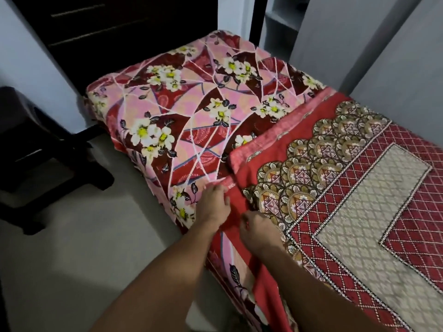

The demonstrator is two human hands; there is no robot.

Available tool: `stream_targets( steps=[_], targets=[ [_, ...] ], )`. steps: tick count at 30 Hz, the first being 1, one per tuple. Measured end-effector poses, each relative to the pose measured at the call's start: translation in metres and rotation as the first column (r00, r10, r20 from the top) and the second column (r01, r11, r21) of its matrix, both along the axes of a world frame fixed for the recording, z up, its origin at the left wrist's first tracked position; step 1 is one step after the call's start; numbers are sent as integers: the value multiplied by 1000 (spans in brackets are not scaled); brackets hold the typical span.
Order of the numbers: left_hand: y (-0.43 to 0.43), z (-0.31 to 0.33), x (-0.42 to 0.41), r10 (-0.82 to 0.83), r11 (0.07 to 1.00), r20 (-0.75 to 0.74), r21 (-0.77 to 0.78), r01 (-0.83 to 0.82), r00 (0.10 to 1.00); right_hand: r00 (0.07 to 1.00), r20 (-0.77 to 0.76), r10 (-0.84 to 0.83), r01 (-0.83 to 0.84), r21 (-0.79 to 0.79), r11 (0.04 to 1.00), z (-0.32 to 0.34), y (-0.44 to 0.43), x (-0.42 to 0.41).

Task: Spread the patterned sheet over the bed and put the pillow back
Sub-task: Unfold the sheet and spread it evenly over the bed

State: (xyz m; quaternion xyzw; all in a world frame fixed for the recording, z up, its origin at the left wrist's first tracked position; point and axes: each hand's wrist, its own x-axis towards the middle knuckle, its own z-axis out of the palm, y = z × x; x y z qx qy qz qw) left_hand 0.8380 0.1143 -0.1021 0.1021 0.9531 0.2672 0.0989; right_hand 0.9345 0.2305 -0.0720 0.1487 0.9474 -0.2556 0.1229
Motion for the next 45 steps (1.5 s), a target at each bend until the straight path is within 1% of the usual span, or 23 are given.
stream_targets(
  steps=[3,6,7,9,11,14,16,18,19,22,24,27,30,32,34,35,37,39,40,43,45],
  targets=[
    [11,-15,-23,-65,992,53,-107,71,996,999,1,39,-39,4,999,-15,3,-16],
    [19,-32,-38,-102,959,94,-254,123,990,1000,1,24,-24,5,1000,-25,5,-27],
    [22,-37,-40,-100,947,88,-297,122,991,1000,5,18,-18,11,1000,-28,6,-30],
    [27,-44,-40,-78,937,21,-340,81,997,999,28,28,-29,20,999,-31,6,-35],
    [31,-45,-36,-22,949,6,-315,23,1000,997,52,53,-55,31,998,-33,7,-40],
    [33,-43,-42,74,960,112,-277,-41,991,996,58,63,-64,12,998,-29,6,-48],
    [28,-34,-45,33,948,138,-317,12,990,997,40,72,-73,19,997,-23,6,-57],
    [17,-25,-45,-12,954,105,-296,43,994,997,8,73,-73,44,996,-18,8,-69],
    [8,-21,-44,1,968,73,-252,17,997,997,-7,78,-77,56,995,-15,7,-76],
    [-26,-16,-40,122,990,-34,-71,-125,992,996,-22,92,-90,67,994,-10,0,-96],
    [-49,-15,-35,155,988,-33,-14,-155,987,992,-23,122,-120,75,990,-8,-8,-113],
    [-80,-16,-30,175,984,-41,-7,-175,984,973,92,211,-219,90,971,-4,-23,-137],
    [-102,-26,-26,180,982,-22,-55,-181,983,898,252,362,-407,162,899,-2,-42,-153],
    [-112,-35,-23,124,991,-62,-41,-127,990,838,333,432,-514,216,830,-7,-51,-159],
    [-124,-46,-27,48,998,-106,-24,-51,993,826,359,435,-536,257,804,-11,-55,-169],
    [-131,-51,-28,12,1000,-113,-22,-15,994,829,351,436,-536,273,799,-12,-57,-174],
    [-144,-57,-32,-30,999,-67,-32,28,997,833,318,452,-542,312,780,-15,-61,-179],
    [-152,-62,-34,-22,999,-37,-24,21,999,833,294,468,-550,351,758,-18,-68,-178],
    [-152,-62,-33,-19,1000,-37,-3,19,999,838,274,472,-544,352,761,-21,-71,-177],
    [-156,-74,-29,-50,998,-68,38,53,996,868,165,469,-497,295,816,-34,-75,-171],
    [-172,-86,-31,-57,998,-91,-28,54,994,908,76,412,-418,239,876,-38,-75,-165]
  ],
)
